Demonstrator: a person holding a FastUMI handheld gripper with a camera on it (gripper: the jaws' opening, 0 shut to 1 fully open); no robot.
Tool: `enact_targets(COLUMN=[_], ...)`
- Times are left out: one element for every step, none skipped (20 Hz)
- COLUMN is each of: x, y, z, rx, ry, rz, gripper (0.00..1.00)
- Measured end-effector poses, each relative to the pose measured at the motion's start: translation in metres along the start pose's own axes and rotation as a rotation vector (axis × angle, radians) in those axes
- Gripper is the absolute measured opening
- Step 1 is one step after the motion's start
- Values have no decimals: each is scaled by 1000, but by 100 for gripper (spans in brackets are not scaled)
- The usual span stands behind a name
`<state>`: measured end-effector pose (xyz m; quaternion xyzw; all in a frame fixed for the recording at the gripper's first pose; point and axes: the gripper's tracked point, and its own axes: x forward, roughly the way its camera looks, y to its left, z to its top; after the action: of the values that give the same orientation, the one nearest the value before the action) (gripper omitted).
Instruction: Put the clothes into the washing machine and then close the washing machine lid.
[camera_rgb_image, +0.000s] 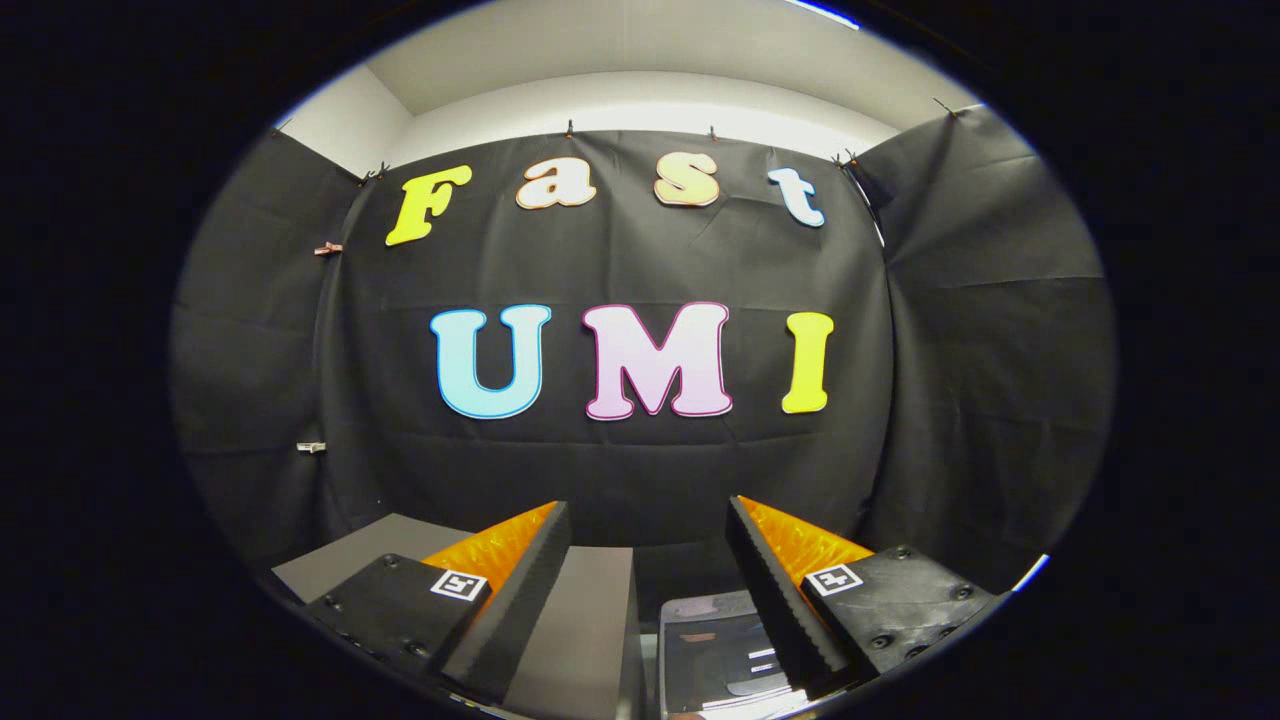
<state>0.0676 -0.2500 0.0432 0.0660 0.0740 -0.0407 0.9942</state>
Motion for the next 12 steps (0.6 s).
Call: enact_targets(x=[1,2,3,3,4,5,6,6,6,6,6,6], y=[1,2,3,3,4,5,4,2,2,3,2,2], z=[-4,-7,-8,-8,-8,-11,-13,-14,-15,-15,-15,-15], rx=[1,2,3,4,3,-6,-18,-20,-13,-12,-19,-24], ry=[8,13,13,11,9,10,13,17,18,16,14,14], rz=[-1,0,1,-1,2,4,1,-2,0,-1,-5,-4], gripper=[100,100,100,100,100,100,99,100,100,100,100,100])
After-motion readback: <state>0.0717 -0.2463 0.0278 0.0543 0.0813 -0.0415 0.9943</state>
